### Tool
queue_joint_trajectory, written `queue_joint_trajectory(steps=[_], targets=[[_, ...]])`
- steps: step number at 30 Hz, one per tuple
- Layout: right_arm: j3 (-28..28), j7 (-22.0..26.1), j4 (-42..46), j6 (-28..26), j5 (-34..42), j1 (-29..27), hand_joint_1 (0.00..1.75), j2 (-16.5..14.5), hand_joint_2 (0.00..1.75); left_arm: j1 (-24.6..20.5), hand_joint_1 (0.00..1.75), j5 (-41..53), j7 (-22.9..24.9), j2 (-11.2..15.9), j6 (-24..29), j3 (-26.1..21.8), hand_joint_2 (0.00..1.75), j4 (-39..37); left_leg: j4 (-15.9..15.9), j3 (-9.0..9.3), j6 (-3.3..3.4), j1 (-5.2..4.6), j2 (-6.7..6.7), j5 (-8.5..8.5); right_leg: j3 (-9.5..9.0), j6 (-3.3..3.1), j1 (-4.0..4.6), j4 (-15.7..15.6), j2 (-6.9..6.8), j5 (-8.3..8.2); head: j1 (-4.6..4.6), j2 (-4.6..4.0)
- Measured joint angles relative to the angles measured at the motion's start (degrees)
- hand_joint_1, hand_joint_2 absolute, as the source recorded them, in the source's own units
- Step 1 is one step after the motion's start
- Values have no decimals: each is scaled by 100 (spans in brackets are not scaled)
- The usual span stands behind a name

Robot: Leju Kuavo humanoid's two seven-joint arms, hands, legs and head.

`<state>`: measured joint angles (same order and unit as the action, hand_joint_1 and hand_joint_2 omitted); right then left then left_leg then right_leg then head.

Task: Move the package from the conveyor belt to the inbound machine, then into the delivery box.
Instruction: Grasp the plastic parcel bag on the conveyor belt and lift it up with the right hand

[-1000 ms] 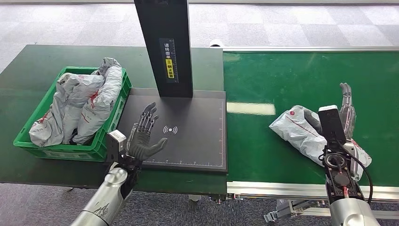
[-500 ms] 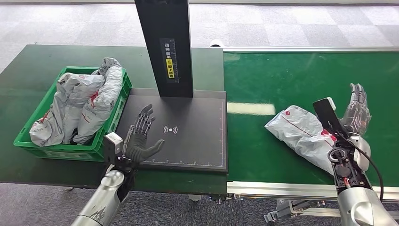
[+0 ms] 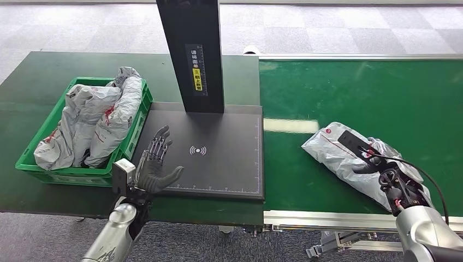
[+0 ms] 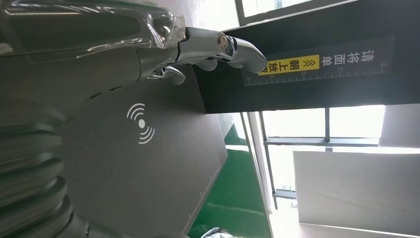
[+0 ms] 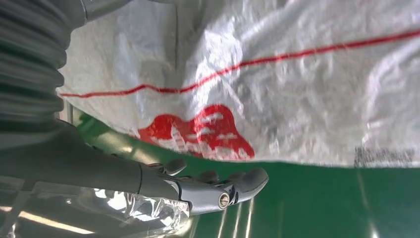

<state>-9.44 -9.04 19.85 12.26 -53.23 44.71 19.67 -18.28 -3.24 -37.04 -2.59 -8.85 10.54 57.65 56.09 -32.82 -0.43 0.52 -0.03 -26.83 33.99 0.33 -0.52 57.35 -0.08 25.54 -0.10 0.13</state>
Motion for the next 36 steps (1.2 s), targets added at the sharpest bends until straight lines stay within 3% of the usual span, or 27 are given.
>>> queue_joint_trajectory(steps=[3, 10, 32, 34, 35, 36], targets=[[-32, -33, -83, 518, -1, 34, 0, -30, 175, -6, 0, 41, 20, -11, 10, -6, 175, -1, 0, 1, 0, 0, 0, 0, 0, 0, 0, 0, 0, 0, 0, 0], [-189, 59, -217, 1057, -193, 172, 0, -111, 175, -83, 0, 71, 92, -21, 48, -47, 175, -38, 0, 4, 0, 1, 1, 1, -1, 0, 1, 0, 2, -1, 0, 0], [-325, 74, -333, 1104, -216, 239, 0, -165, 175, -94, 0, 70, 102, -21, 48, -58, 175, -40, 1, 4, 0, 0, 0, 1, -2, 0, 0, 0, 1, -1, -1, 0], [-327, 81, -339, 1109, -218, 240, 12, -166, 175, -94, 0, 71, 103, -21, 50, -60, 175, -40, 1, 4, 0, 0, 0, 1, -2, 0, 0, 0, 1, -1, 0, 0], [-328, 90, -341, 1122, -222, 241, 36, -166, 175, -94, 0, 70, 106, -21, 52, -61, 175, -40, 1, 4, 0, 0, 0, 1, -2, 0, 0, 0, 1, -1, 0, 0], [-330, 102, -342, 1142, -230, 243, 75, -166, 175, -93, 0, 70, 110, -21, 56, -62, 175, -40, 1, 4, 0, 0, 0, 1, -3, 0, 0, 0, 1, -1, 0, 0]])
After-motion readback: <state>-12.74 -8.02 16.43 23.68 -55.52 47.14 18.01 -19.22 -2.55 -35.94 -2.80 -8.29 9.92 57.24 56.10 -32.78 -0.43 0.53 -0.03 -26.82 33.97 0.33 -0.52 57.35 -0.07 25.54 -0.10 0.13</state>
